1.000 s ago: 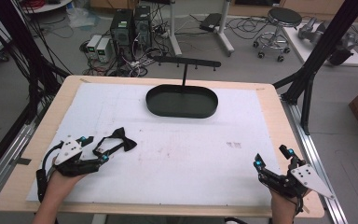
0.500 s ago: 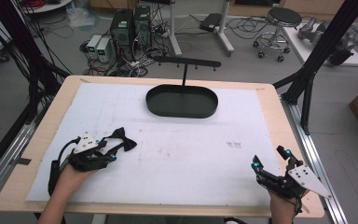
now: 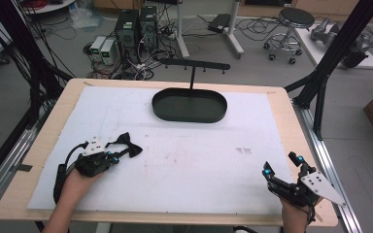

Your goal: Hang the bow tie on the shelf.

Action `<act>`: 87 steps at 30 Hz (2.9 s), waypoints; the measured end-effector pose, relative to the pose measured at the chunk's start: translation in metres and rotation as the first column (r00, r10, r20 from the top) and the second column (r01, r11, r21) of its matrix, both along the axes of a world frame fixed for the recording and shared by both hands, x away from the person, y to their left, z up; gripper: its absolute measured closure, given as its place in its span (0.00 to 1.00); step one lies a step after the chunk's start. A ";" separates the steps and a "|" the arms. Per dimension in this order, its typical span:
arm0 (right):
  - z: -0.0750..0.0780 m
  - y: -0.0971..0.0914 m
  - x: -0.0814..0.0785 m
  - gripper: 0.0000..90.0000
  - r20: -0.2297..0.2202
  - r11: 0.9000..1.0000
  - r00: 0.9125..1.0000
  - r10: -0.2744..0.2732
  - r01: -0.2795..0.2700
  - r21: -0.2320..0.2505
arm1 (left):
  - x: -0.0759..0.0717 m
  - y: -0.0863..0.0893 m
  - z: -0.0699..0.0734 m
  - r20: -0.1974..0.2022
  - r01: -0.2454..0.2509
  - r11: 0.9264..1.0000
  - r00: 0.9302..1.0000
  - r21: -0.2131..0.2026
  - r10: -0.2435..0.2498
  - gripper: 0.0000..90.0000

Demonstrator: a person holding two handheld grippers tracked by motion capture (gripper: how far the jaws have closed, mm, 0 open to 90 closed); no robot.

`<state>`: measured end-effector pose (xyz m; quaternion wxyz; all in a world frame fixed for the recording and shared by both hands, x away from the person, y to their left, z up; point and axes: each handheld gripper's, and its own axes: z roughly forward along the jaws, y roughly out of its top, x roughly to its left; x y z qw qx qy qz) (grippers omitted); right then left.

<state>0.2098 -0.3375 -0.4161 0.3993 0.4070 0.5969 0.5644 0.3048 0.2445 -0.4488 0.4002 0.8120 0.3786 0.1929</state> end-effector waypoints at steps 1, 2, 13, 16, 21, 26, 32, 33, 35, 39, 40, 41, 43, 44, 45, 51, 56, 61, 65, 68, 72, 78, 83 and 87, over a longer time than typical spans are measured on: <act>0.000 0.000 0.000 0.12 0.000 1.000 1.000 0.000 0.000 0.000 | 0.000 0.000 -0.001 0.004 0.001 1.000 1.000 -0.002 -0.001 0.97; 0.000 0.000 0.000 0.12 -0.003 1.000 1.000 0.000 0.000 0.001 | -0.001 0.000 -0.001 0.006 0.011 1.000 1.000 0.005 -0.011 0.97; -0.001 0.001 0.000 0.12 -0.007 1.000 1.000 0.004 -0.004 -0.003 | -0.009 -0.004 0.010 0.152 0.012 1.000 0.988 -0.018 -0.009 0.98; -0.001 0.002 0.000 0.12 -0.010 1.000 1.000 0.005 -0.005 -0.001 | -0.011 -0.004 0.017 0.211 0.001 0.999 0.977 -0.048 0.010 0.98; -0.001 0.002 0.001 0.12 -0.007 1.000 1.000 0.007 -0.007 -0.007 | -0.015 -0.007 0.028 0.310 -0.009 0.996 0.950 -0.093 0.037 0.98; -0.001 0.002 0.001 0.12 -0.013 1.000 1.000 0.006 -0.006 -0.005 | -0.018 -0.014 0.037 0.403 -0.005 0.990 0.913 -0.144 0.063 0.98; -0.002 0.002 0.001 0.12 -0.015 1.000 1.000 0.009 -0.009 -0.002 | -0.018 -0.025 0.050 0.493 0.012 0.982 0.866 -0.190 0.085 0.99; -0.002 0.002 0.002 0.12 -0.015 1.000 1.000 0.011 -0.011 -0.002 | -0.017 -0.027 0.052 0.504 0.014 0.980 0.859 -0.199 0.090 0.99; -0.002 0.002 0.002 0.12 -0.012 1.000 1.000 0.010 -0.010 -0.002 | -0.015 -0.031 0.056 0.527 0.020 0.975 0.844 -0.223 0.103 0.99; -0.003 0.001 0.002 0.12 -0.016 1.000 1.000 0.009 -0.009 0.003 | -0.011 -0.040 0.065 0.567 0.045 0.960 0.814 -0.277 0.126 0.99; -0.003 0.001 0.002 0.12 -0.014 1.000 1.000 0.009 -0.009 0.002 | -0.010 -0.042 0.067 0.573 0.056 0.954 0.809 -0.293 0.129 0.99; -0.003 0.001 0.002 0.12 -0.013 1.000 1.000 0.009 -0.009 0.003 | -0.008 -0.044 0.069 0.578 0.064 0.950 0.805 -0.305 0.132 0.99; -0.003 0.001 0.002 0.12 -0.013 1.000 1.000 0.010 -0.009 0.003 | -0.004 -0.049 0.073 0.585 0.083 0.941 0.800 -0.327 0.132 0.99; -0.003 0.001 0.002 0.12 -0.013 1.000 1.000 0.009 -0.009 0.003 | -0.001 -0.052 0.075 0.589 0.088 0.938 0.797 -0.336 0.137 0.99; -0.003 0.001 0.002 0.12 -0.013 1.000 1.000 0.010 -0.010 0.005 | 0.000 -0.053 0.077 0.592 0.093 0.934 0.794 -0.344 0.139 0.99; -0.004 0.002 0.003 0.12 -0.019 1.000 1.000 0.014 -0.014 0.003 | 0.018 -0.067 0.089 0.597 0.129 0.909 0.788 -0.397 0.149 0.99; -0.005 0.002 0.004 0.12 -0.026 1.000 1.000 0.018 -0.018 0.002 | 0.033 -0.079 0.096 0.597 0.152 0.898 0.790 -0.412 0.140 0.99; -0.005 0.002 0.004 0.12 -0.024 1.000 1.000 0.019 -0.019 0.012 | 0.052 -0.091 0.101 0.591 0.167 0.886 0.794 -0.433 0.140 0.99; -0.005 0.003 0.005 0.12 -0.021 1.000 0.999 0.024 -0.024 0.014 | 0.069 -0.100 0.105 0.594 0.174 0.879 0.791 -0.445 0.144 0.99; -0.006 0.004 0.006 0.12 -0.031 0.999 0.999 0.032 -0.032 0.016 | 0.082 -0.105 0.106 0.595 0.181 0.867 0.789 -0.464 0.154 0.99; -0.006 0.006 0.007 0.12 -0.031 0.999 0.999 0.042 -0.041 0.017 | 0.098 -0.112 0.109 0.593 0.189 0.852 0.788 -0.488 0.164 0.99; -0.007 0.008 0.007 0.12 -0.030 0.999 0.998 0.049 -0.049 0.018 | 0.120 -0.119 0.116 0.595 0.180 0.847 0.782 -0.501 0.186 0.99; -0.008 0.008 0.009 0.12 -0.037 0.998 0.998 0.057 -0.056 0.029 | 0.136 -0.123 0.118 0.588 0.173 0.844 0.786 -0.508 0.193 0.99; -0.009 0.008 0.011 0.12 -0.040 0.998 0.997 0.062 -0.061 0.032 | 0.146 -0.125 0.115 0.580 0.159 0.848 0.790 -0.505 0.198 0.99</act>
